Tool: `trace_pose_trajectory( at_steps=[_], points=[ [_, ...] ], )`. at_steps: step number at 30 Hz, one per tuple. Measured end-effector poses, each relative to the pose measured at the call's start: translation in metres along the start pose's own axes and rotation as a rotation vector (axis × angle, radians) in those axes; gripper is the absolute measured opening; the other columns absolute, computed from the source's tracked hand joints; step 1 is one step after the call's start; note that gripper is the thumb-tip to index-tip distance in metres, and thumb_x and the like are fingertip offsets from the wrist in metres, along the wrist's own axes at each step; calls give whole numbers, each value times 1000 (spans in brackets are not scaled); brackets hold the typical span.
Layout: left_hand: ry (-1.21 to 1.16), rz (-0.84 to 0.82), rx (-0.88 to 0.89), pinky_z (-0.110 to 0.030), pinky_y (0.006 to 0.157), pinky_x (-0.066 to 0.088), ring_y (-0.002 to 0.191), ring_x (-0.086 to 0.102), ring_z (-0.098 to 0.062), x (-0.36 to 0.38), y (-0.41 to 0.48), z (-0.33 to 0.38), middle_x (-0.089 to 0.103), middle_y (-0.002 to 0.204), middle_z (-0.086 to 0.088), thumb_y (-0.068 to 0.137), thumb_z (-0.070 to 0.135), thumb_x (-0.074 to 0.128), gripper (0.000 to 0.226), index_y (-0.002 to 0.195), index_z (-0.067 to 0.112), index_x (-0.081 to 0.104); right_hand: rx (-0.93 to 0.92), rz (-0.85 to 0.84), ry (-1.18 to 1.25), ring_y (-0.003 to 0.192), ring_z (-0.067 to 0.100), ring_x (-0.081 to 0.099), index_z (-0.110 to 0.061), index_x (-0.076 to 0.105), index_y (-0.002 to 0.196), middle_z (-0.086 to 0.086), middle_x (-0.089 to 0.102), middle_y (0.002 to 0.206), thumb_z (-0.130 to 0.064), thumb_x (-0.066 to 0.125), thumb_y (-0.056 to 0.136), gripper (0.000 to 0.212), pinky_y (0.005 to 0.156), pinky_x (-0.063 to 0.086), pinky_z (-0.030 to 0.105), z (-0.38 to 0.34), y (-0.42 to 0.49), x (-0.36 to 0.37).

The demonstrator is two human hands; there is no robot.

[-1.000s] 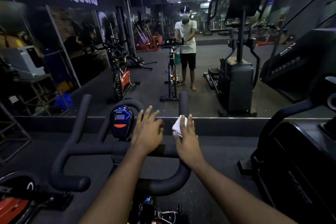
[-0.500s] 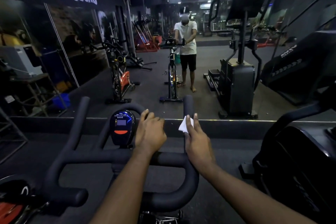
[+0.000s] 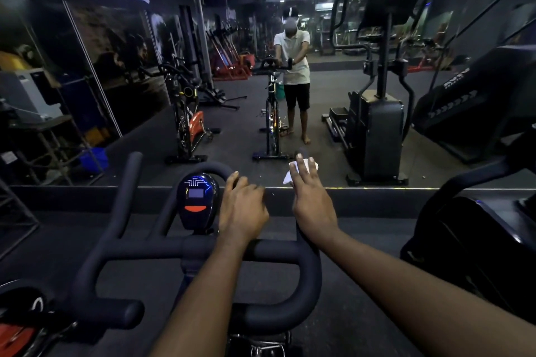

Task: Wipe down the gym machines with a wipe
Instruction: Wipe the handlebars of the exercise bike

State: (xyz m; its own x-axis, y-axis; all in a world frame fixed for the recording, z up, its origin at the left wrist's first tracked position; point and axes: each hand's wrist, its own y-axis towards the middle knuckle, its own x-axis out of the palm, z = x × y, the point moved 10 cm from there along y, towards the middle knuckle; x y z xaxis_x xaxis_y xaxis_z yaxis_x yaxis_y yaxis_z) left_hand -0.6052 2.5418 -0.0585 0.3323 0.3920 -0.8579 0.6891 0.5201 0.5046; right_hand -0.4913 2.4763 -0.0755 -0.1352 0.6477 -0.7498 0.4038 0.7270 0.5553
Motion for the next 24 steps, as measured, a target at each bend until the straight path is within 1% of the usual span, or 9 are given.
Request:
trace_pose_trajectory(
  at_steps=[5,9,11,13,16,18,20,22,24],
  points=[
    [-2,-18,-4,-41,118,26,98,57,-23,0,-1,1,72,84,0,79,24,55,19,84,19,72,34,-3,6,156,30,2,-11,22,160,6,6,170,-6,47,100,65,123,26,41,1,9,-6],
    [-20,-5,-18,-41,118,27,98,57,-23,1,-1,-1,73,84,1,78,23,57,16,83,20,72,85,-5,42,156,29,6,-17,21,161,5,2,170,-8,46,100,66,118,34,40,5,30,-11],
    [-21,-1,-18,-41,118,27,98,57,-22,2,0,-2,73,85,1,78,23,57,16,84,20,72,126,58,76,151,31,26,-20,27,159,7,11,169,-5,44,100,64,110,42,40,9,29,-17],
    [-24,2,-24,-40,118,26,99,56,-20,2,0,-3,74,87,3,79,24,56,18,86,21,72,247,172,251,137,35,48,-19,37,156,11,32,163,-4,43,100,58,104,47,40,24,28,-27],
    [-36,3,-34,-40,118,25,99,57,-20,3,-1,-4,74,88,3,79,24,56,18,86,22,73,408,302,435,132,36,53,-15,54,145,16,49,151,-8,45,100,47,107,46,41,46,41,-36],
    [-38,13,-35,-40,118,26,98,57,-20,1,0,-4,74,86,2,79,22,57,16,85,22,72,286,216,364,145,33,38,-13,60,140,15,39,158,-3,47,96,46,116,36,41,36,60,-33],
    [-42,7,-39,-40,118,26,97,57,-21,2,0,-4,73,85,2,78,21,58,15,83,21,72,38,61,130,151,30,28,-17,69,126,10,40,159,-3,50,92,41,118,28,47,12,70,-19],
    [-42,20,-39,-40,118,27,96,58,-20,0,0,-4,73,84,2,78,21,59,15,84,22,72,-164,19,-58,145,28,37,-19,75,105,4,57,144,-10,52,91,28,114,30,50,0,67,-11],
    [-45,37,-39,-39,118,26,96,58,-20,-2,-1,-4,72,84,3,79,21,59,14,84,22,72,-205,37,-10,123,26,55,-16,74,95,3,70,118,-15,50,89,25,103,43,45,1,67,-19]
  ],
)
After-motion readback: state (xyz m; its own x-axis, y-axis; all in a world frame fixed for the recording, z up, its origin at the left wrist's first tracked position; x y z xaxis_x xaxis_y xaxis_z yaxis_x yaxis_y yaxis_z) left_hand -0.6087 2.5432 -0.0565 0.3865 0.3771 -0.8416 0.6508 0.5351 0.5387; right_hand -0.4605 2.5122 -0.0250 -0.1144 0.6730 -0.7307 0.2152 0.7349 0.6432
